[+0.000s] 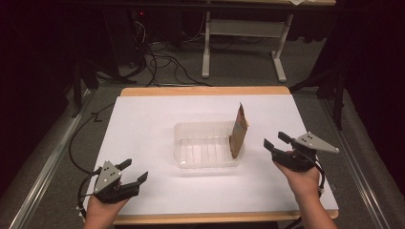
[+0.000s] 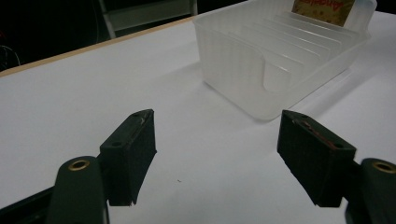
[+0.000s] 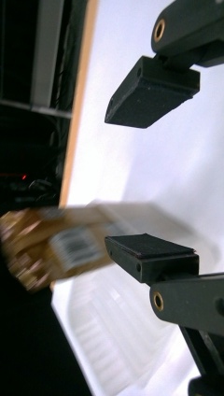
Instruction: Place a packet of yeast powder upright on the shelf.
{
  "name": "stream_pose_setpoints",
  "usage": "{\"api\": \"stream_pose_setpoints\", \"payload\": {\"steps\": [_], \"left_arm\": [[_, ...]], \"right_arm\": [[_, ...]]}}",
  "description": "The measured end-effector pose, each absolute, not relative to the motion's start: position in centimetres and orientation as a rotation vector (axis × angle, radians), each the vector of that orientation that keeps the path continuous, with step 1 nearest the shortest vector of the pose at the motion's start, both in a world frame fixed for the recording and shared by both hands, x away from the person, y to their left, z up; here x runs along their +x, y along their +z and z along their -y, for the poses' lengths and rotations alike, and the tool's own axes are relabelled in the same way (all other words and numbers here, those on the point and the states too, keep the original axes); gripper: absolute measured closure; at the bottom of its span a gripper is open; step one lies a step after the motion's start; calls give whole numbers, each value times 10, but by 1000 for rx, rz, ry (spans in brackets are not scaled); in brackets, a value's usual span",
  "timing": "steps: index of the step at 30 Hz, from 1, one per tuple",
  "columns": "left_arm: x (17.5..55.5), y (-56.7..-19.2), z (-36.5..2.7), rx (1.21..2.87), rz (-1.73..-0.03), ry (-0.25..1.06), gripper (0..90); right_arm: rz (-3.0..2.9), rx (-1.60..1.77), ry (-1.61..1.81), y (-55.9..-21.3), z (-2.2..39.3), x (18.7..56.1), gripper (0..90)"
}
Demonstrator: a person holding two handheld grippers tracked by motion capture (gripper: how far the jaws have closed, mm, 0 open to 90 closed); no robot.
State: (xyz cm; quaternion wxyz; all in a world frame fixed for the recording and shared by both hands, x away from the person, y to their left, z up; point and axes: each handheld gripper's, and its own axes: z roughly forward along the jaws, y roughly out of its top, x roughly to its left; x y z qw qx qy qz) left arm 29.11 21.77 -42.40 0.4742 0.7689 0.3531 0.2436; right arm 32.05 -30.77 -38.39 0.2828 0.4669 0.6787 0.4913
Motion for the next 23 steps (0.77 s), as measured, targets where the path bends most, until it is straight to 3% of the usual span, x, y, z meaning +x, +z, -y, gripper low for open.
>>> {"api": "stream_pose_setpoints", "payload": {"steps": [7, 23], "left_arm": [[294, -429, -212, 1923, -858, 573, 290], [294, -431, -206, 1945, -869, 569, 287]], "right_arm": [[-1805, 1374, 1238, -429, 353, 294, 388], [-1847, 1360, 1211, -433, 353, 300, 369]]}}
